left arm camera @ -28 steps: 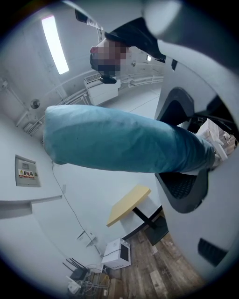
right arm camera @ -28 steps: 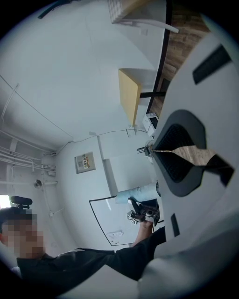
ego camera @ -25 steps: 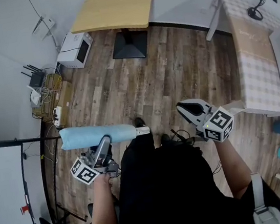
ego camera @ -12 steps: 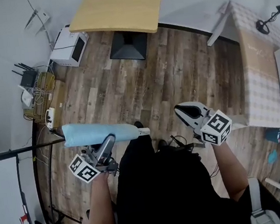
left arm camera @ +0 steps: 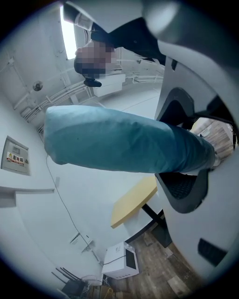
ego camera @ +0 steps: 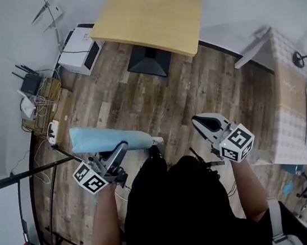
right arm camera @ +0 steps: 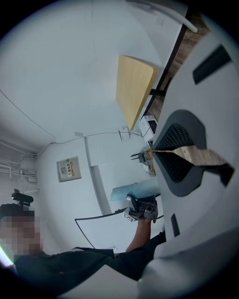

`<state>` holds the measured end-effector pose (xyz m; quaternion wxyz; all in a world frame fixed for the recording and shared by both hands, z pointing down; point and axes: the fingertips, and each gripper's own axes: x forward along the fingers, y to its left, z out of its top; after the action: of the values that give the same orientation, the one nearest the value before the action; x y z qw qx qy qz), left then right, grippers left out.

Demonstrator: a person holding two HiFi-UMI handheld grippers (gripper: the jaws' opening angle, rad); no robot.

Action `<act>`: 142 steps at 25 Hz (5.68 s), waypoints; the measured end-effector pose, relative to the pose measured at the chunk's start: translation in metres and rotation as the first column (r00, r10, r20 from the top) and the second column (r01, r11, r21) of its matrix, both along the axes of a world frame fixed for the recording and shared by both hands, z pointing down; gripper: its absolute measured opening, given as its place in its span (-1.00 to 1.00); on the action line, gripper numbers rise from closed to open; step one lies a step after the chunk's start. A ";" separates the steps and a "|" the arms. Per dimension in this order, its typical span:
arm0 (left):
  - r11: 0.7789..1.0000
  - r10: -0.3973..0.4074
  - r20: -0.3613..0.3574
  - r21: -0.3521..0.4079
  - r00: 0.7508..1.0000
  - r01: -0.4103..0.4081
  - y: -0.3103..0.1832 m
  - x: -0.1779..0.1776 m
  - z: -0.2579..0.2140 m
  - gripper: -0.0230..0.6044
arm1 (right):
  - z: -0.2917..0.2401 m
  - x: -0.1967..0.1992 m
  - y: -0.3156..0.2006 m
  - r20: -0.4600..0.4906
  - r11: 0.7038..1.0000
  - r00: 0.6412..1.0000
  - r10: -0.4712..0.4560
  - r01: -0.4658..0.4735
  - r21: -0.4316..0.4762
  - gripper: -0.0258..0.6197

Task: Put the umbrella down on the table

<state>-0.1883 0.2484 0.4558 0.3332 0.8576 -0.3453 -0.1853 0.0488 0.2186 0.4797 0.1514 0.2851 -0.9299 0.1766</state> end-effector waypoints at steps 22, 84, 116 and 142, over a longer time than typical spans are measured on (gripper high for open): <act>0.996 -0.084 -0.021 0.008 0.996 0.084 -0.187 -0.015 -0.008 0.02 | 0.003 0.002 -0.187 0.044 1.000 0.999 -0.016 0.016 0.003 -0.85; 0.936 0.311 0.438 0.011 0.843 -0.351 -0.730 -0.086 -0.027 0.02 | -0.021 -0.072 -0.583 -0.120 0.958 0.951 0.286 -0.282 0.049 -0.85; 0.625 0.402 0.914 -0.320 -0.057 -0.712 -0.762 0.133 0.095 0.02 | 0.020 0.023 -0.636 -0.046 0.914 0.914 0.403 -0.404 -0.013 -0.85; 0.575 0.542 0.840 -0.388 -0.020 -0.721 -0.766 0.179 0.179 0.00 | 0.072 0.049 -0.643 -0.046 0.897 0.907 0.418 -0.421 -0.136 -0.85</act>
<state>-0.0090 -0.5181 0.6350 0.0561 0.8822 -0.0194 0.4670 0.0978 -0.4244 0.5512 0.1371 0.4684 -0.8303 0.2690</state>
